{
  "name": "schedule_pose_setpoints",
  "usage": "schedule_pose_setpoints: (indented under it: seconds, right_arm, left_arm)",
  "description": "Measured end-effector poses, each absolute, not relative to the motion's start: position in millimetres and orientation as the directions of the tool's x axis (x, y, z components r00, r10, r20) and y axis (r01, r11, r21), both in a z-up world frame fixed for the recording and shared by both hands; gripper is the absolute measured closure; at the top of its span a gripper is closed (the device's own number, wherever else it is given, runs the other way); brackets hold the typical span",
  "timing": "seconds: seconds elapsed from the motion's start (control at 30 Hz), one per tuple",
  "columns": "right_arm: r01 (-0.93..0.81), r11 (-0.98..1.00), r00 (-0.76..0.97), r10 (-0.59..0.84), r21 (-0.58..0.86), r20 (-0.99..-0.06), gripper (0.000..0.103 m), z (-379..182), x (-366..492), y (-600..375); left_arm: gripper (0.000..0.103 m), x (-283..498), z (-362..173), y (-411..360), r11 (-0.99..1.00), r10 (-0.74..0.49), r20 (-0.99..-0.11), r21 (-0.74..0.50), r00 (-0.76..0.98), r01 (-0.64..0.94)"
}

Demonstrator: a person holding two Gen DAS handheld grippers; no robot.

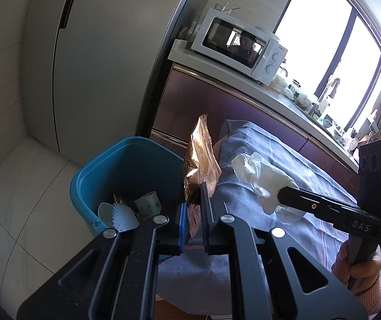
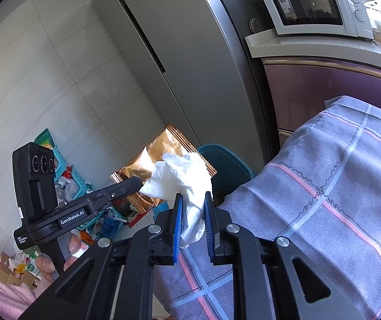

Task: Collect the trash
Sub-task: 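Lower the wrapper and tissue over the teal bin opening with both tools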

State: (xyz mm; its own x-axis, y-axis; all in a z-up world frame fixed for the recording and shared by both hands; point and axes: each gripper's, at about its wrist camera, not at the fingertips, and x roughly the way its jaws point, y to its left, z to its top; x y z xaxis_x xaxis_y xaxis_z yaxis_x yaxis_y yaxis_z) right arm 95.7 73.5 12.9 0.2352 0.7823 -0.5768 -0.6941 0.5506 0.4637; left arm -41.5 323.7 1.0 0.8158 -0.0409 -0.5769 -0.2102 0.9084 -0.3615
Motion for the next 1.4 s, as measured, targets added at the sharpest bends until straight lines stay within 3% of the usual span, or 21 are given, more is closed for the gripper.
schedule_pose_setpoints:
  seconds: [1.4]
  right_arm:
    - [-0.714, 0.528, 0.168, 0.767, 0.460, -0.619, 0.089, 1.6, 107.7, 107.5]
  left_arm:
    - [0.094, -41.4, -13.5, 335.7, 0.889, 0.010, -0.608, -0.358, 0.794, -0.285]
